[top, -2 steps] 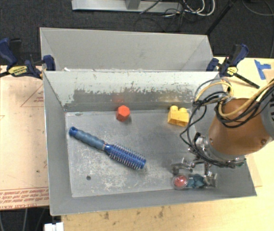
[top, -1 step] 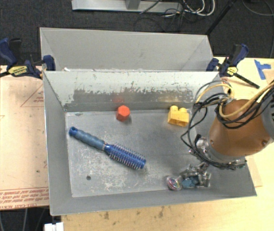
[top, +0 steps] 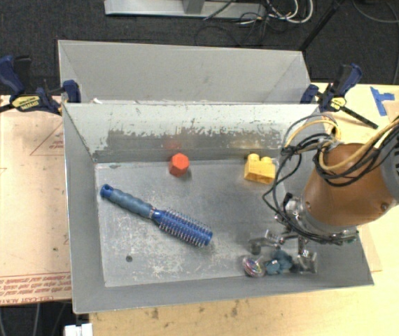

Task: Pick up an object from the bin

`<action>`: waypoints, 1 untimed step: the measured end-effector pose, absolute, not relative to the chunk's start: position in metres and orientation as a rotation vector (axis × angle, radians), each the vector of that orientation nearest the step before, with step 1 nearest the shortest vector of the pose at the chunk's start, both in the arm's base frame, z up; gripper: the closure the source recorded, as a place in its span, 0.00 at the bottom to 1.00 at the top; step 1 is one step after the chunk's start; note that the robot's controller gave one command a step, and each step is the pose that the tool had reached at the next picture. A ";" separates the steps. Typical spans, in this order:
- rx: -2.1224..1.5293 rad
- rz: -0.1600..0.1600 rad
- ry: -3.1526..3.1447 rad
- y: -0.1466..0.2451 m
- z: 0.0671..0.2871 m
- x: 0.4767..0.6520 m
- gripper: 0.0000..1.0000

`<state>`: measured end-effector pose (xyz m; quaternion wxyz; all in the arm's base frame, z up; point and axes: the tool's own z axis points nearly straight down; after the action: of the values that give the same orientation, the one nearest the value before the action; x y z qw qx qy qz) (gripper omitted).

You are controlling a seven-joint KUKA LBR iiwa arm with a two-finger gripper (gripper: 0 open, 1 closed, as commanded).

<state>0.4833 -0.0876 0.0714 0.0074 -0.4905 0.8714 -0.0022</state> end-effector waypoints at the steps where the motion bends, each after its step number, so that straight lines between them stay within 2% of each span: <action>1: -1.537 0.001 2.736 -0.088 0.070 0.480 1.00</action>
Offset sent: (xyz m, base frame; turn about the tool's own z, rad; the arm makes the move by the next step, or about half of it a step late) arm 0.0000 0.0000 0.0000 0.0000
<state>0.4800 -0.0881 0.0700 0.0015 -0.4899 0.8718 0.0003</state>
